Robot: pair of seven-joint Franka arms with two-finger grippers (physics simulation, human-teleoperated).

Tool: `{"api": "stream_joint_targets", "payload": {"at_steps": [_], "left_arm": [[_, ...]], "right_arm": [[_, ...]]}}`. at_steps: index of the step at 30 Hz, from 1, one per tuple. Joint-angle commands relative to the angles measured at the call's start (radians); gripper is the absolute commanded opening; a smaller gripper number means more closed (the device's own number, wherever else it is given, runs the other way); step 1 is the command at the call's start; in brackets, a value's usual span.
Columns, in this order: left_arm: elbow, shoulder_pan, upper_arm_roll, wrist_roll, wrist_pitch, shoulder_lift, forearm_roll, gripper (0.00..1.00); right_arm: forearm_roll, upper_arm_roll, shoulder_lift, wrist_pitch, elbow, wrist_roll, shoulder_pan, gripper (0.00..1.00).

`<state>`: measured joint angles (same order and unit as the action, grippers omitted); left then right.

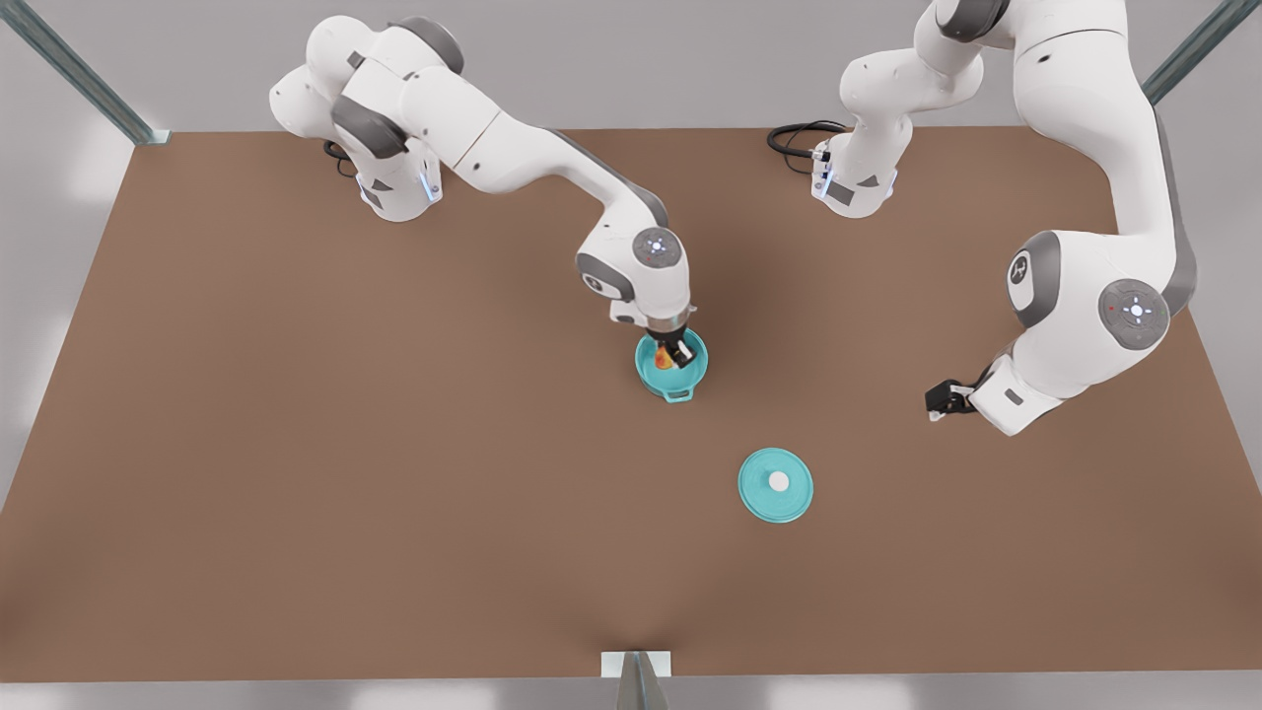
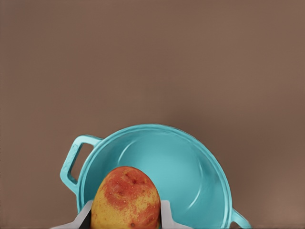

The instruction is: Open the pot lid and put the potato into the pot

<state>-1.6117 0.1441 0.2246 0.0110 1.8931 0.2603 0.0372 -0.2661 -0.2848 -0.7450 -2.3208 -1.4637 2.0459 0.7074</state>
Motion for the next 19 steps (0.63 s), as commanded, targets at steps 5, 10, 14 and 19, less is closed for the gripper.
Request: {"api": "stream_joint_targets", "payload": {"at_steps": [5, 10, 14, 19], "left_arm": [[-0.007, -0.001, 0.001, -0.014, -0.002, -0.001, 0.000, 1.00], [0.003, -0.023, 0.002, -0.045, 0.000, 0.005, 0.035, 1.00], [0.003, -0.023, 0.002, -0.043, 0.000, 0.005, 0.035, 1.00], [0.003, -0.023, 0.001, -0.037, 0.000, 0.005, 0.035, 1.00]], "right_arm": [[0.004, 0.013, 0.000, 0.009, 0.006, 0.161, 0.004, 1.00], [0.016, 0.039, 0.222, 0.372, 0.003, -0.260, -0.281, 1.00], [0.016, 0.044, 0.388, 0.681, -0.007, -1.687, -0.913, 1.00], [0.067, 0.041, 0.374, 0.613, -0.052, -1.914, -0.953, 1.00]]}}
